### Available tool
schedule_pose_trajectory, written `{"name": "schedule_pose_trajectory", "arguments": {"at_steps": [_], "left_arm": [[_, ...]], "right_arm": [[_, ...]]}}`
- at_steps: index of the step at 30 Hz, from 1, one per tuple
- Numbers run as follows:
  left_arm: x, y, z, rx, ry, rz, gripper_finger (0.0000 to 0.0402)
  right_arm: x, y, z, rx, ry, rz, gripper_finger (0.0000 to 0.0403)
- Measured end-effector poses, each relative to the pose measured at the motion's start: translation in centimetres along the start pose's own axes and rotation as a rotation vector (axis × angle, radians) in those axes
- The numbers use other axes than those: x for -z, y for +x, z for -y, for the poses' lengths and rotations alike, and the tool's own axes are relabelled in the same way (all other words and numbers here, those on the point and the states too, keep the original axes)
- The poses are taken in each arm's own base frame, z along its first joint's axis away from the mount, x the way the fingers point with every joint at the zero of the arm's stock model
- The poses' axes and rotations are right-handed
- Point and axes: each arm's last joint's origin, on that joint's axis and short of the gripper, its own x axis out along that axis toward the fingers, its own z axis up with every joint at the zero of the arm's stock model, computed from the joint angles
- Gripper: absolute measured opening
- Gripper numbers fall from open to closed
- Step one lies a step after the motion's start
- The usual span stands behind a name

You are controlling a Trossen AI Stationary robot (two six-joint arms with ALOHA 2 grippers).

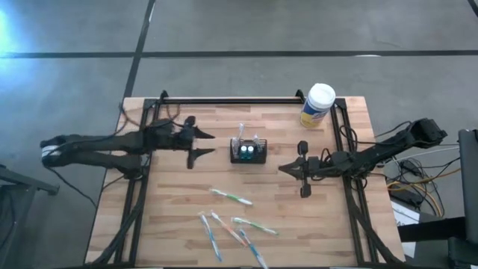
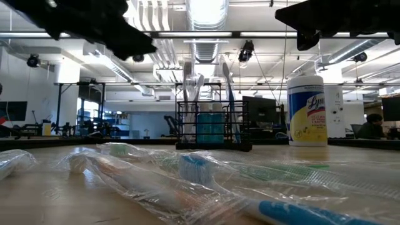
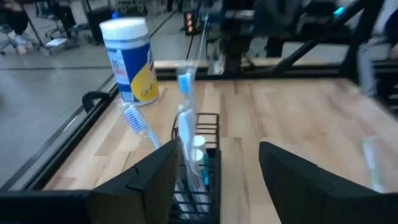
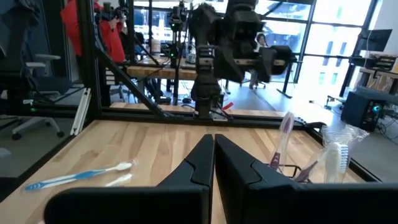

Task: Pick & Place toothbrushing station
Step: Put the top green toothbrush into the black organizer

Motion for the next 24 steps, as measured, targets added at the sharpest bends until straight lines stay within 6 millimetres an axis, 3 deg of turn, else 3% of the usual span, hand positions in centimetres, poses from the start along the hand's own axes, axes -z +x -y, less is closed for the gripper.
{"name": "schedule_pose_trajectory", "arguments": {"at_steps": [6,14,24], "left_arm": [[1.9,-3.9,0.7,0.001,-0.026,0.065,0.0166],[6.1,-5.5,1.3,-0.01,-0.06,0.169,0.0013],[8.8,-5.7,1.5,-0.014,-0.049,0.152,0.0006]], "right_arm": [[0.0,0.0,0.0,0.0,0.0,0.0,0.0008],[0.0,0.0,0.0,0.002,0.03,0.001,0.0008],[1.2,1.0,-0.3,0.009,0.15,-0.047,0.0008]]}}
